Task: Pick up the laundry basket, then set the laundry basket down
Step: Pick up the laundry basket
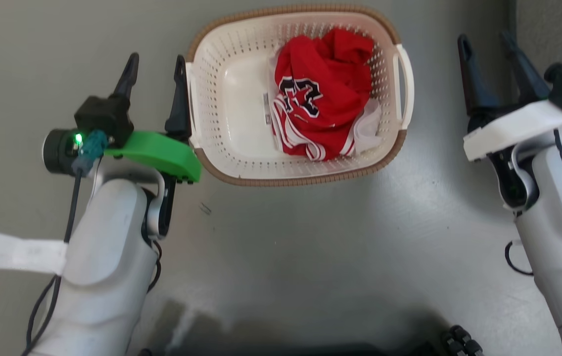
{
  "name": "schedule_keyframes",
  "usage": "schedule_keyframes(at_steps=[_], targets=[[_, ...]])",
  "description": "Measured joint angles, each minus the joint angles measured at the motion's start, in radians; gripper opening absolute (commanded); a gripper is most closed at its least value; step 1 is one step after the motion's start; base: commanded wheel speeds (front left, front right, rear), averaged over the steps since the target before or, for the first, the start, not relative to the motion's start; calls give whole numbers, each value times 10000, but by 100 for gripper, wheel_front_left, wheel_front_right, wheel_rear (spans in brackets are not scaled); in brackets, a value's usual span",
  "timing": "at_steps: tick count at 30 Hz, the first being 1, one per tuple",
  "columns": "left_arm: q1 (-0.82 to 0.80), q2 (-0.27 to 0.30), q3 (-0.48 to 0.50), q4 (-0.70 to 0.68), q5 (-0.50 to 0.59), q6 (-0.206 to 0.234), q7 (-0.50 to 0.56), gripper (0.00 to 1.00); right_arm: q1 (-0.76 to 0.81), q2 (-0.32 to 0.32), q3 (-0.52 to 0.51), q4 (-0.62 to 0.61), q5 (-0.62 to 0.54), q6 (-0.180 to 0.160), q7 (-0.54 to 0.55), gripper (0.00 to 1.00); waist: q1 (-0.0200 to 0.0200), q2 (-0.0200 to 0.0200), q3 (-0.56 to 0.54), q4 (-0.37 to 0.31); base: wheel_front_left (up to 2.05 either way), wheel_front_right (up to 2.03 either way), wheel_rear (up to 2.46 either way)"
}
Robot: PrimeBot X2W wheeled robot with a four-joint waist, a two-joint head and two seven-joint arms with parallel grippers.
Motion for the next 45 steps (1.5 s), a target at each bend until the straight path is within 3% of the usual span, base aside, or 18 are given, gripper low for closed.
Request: schedule_keyframes(at_steps=[12,21,45], targets=[[-935,-46,-347,1302,-658,-353,322,100,-806,-2,679,1099,-121,86,-2,100,0,0,927,-112,0,0,0],[-1285,-58,-671,2573,-1043,-591,671,100,-1161,422,1269,2412,-84,86,-2,100,0,0,1131,-237,0,0,0],[-3016,-90,-431,4769,-1271,-692,1377,100,-2870,838,2288,4194,477,88,174,100,1,0,2352,-561,0,0,0]])
